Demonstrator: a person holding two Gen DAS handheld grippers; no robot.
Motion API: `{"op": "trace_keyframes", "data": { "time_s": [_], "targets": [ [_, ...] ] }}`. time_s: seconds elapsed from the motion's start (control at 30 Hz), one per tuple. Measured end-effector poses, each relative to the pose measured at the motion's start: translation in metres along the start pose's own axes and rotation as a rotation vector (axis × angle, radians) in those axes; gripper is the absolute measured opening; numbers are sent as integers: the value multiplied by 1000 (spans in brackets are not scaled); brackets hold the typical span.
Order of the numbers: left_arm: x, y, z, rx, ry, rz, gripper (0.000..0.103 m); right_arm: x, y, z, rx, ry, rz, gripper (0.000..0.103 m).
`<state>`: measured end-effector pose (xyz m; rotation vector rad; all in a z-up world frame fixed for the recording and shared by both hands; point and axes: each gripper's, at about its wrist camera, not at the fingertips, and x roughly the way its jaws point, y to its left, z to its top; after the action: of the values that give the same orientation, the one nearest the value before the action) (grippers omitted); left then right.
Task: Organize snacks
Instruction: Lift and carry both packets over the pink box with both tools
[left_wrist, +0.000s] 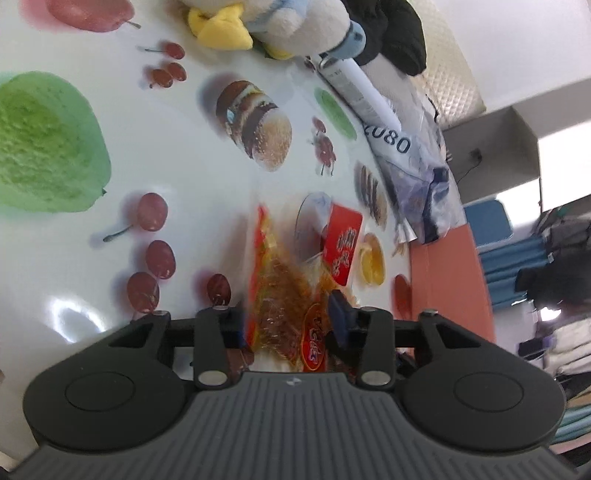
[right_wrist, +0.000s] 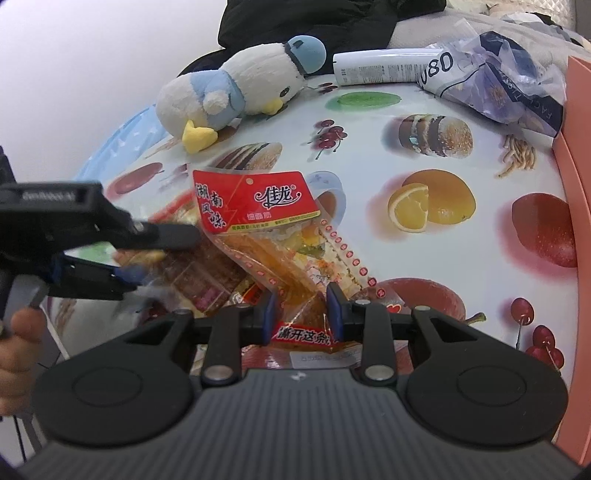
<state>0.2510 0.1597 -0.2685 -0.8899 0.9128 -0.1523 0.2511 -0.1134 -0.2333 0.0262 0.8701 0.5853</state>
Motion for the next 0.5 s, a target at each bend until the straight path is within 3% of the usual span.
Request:
{"op": "trace_keyframes", "data": {
  "time_s": [0.2, 0.5],
  "targets": [
    [7, -12, -11, 82, 13, 63, 14, 0, -2, 0, 7, -1, 6, 32],
    [-4, -43, -26, 217, -47, 149, 8, -10, 3, 2, 25, -12, -29, 31]
  ]
}}
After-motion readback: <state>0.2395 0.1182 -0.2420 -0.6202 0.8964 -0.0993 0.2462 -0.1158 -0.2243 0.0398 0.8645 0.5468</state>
